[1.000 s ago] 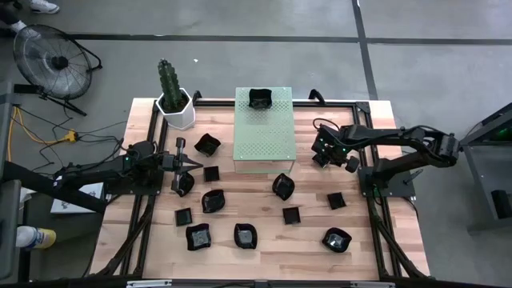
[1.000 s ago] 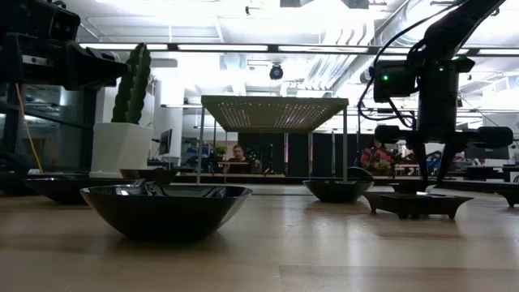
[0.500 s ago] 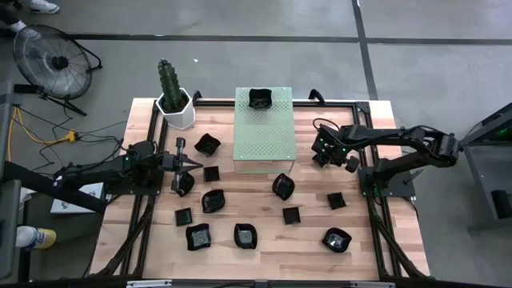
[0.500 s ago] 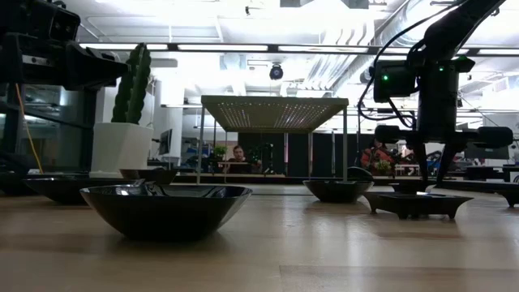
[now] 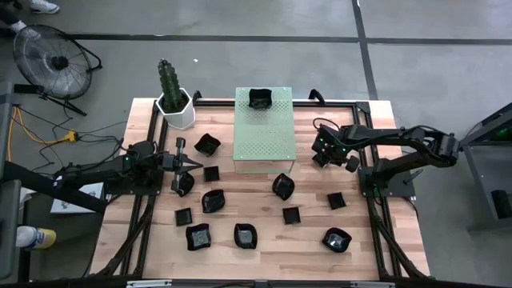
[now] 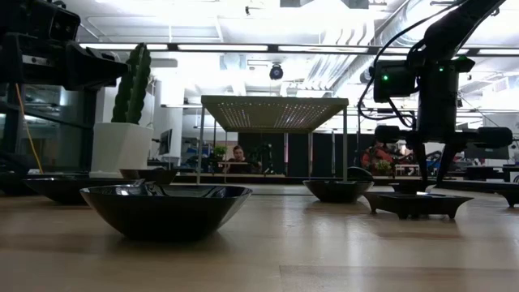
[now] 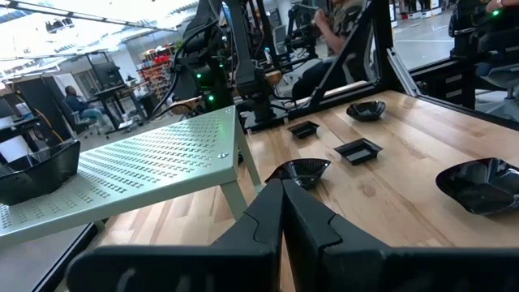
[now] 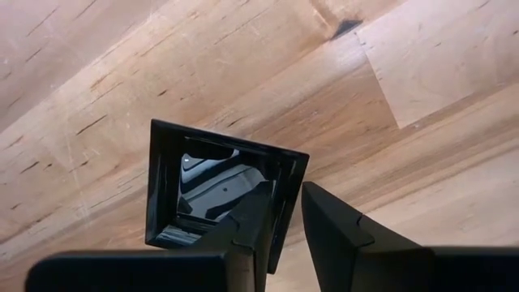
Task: Pick & Place Mini shaped plates
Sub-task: Put the black square plate on the shelf
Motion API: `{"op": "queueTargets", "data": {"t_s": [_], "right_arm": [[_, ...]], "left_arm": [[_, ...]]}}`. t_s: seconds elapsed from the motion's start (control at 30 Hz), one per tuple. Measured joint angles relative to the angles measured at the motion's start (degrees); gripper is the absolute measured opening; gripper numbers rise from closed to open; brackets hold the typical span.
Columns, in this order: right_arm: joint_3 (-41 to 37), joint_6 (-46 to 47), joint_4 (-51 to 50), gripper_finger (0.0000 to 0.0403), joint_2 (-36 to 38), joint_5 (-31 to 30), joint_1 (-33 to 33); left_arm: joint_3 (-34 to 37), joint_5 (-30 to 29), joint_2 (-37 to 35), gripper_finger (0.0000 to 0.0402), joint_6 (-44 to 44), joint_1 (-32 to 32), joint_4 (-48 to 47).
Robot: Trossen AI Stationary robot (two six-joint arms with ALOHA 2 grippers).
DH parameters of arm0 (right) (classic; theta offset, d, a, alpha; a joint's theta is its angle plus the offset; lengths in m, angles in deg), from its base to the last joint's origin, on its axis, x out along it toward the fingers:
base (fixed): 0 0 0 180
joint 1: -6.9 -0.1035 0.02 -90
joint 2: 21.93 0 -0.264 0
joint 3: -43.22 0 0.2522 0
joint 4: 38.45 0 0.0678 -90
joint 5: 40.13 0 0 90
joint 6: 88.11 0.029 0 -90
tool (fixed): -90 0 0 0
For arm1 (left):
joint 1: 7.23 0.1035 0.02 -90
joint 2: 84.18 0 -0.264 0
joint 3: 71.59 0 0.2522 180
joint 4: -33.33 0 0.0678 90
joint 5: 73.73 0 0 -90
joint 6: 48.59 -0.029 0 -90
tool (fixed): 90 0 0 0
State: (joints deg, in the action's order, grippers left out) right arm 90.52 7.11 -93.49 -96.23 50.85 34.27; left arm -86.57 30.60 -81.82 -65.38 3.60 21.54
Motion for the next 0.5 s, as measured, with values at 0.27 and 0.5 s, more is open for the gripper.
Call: {"op": "queueTargets", "data": {"t_s": [0.27, 0.5], "right_arm": [[-1.7, -0.1, 6.0, 0.0067, -2.1, 1.5, 0.0], [-1.7, -1.1, 5.9, 0.0066, -2.1, 1.2, 0.0]], "left_arm": [[0.0, 0.0, 0.0, 0.0003, 0.0, 0.0, 0.0], [0.0, 0.0, 0.0, 0.0003, 0.0, 0.0, 0.0]]}}
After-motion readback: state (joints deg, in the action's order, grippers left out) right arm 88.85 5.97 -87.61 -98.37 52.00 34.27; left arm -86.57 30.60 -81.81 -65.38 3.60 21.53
